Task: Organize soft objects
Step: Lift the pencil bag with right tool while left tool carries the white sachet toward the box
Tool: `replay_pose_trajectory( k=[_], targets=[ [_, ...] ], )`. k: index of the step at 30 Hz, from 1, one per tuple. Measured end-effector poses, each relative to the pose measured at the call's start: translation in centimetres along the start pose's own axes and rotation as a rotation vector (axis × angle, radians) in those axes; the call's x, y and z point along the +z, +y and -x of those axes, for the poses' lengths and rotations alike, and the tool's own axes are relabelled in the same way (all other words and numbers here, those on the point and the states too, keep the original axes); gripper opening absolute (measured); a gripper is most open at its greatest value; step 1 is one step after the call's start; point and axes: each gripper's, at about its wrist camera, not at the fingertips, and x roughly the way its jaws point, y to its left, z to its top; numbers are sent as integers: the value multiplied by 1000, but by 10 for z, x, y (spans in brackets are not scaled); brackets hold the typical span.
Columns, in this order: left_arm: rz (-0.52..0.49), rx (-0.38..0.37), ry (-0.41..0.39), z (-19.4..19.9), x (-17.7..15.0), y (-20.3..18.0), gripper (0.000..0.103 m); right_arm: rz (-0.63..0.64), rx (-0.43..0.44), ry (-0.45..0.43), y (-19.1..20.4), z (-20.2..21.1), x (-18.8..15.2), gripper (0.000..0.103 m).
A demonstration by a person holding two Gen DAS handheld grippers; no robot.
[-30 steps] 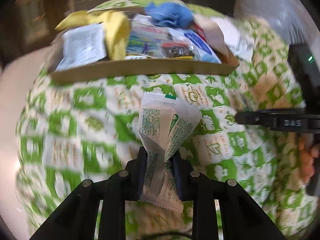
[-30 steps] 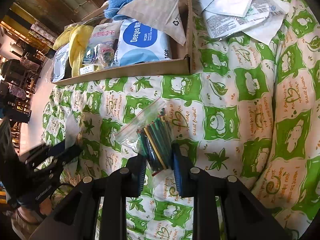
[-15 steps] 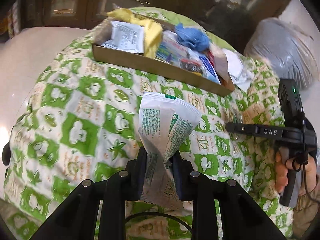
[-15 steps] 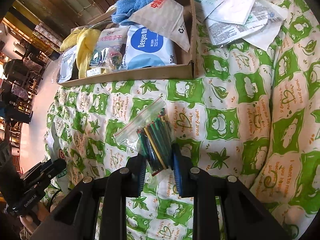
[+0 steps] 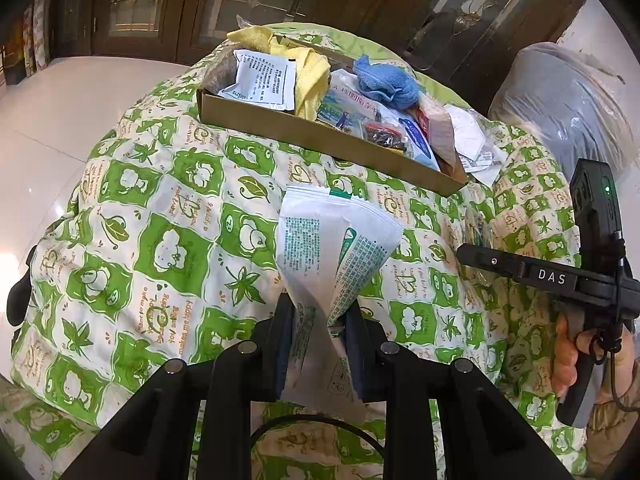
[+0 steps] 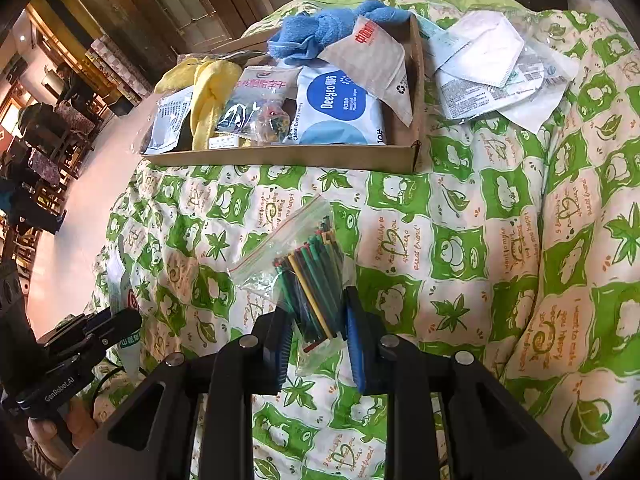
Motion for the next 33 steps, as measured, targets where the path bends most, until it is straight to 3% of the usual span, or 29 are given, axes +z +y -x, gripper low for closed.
replay_pose_trajectory(
  k=[33],
  targets=[
    [15,23,-12,9,-10,-3,25,15,43,-77,9,26,-7,23]
  ],
)
